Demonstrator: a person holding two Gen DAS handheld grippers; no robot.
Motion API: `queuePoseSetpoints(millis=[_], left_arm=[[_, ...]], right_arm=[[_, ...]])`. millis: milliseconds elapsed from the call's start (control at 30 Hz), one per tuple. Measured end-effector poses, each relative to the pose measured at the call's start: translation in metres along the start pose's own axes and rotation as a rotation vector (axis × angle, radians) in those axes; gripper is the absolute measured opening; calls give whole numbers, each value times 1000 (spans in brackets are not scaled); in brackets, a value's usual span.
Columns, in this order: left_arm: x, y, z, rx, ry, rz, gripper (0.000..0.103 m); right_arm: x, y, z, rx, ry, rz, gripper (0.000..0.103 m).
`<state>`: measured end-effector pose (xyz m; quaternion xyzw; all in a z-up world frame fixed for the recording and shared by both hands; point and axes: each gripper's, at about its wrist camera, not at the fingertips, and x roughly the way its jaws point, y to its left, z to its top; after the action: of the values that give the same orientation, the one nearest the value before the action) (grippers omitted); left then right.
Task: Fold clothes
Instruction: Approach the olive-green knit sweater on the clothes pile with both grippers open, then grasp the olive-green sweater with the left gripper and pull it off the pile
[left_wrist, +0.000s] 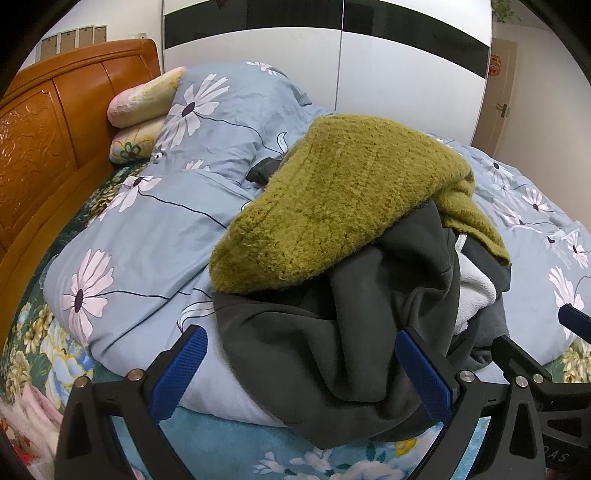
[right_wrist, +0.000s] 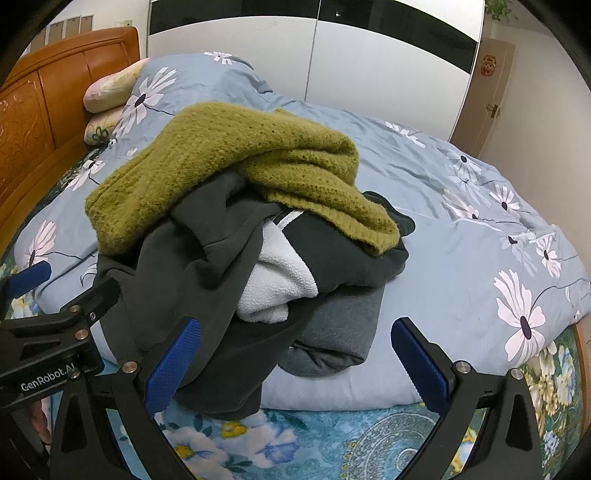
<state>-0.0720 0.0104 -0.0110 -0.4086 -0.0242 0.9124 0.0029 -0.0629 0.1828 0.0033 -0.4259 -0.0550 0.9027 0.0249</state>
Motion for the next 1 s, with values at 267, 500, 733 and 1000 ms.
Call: queuePoseSetpoints(millis=[267, 500, 733, 1000], left_arm=[[2, -2, 1, 13, -8, 4, 103], [4, -2, 2, 10, -15, -22, 103], [9, 9, 26, -75, -33, -171, 103], [36, -79, 79, 278, -132, 119, 103]], right_arm=[[2, -1, 2, -3, 0, 0, 103], [5, -2, 2, 4, 0, 7, 103], [-13, -39, -19, 119, -56, 57, 103], [-33, -81, -61, 177, -35, 49, 103]])
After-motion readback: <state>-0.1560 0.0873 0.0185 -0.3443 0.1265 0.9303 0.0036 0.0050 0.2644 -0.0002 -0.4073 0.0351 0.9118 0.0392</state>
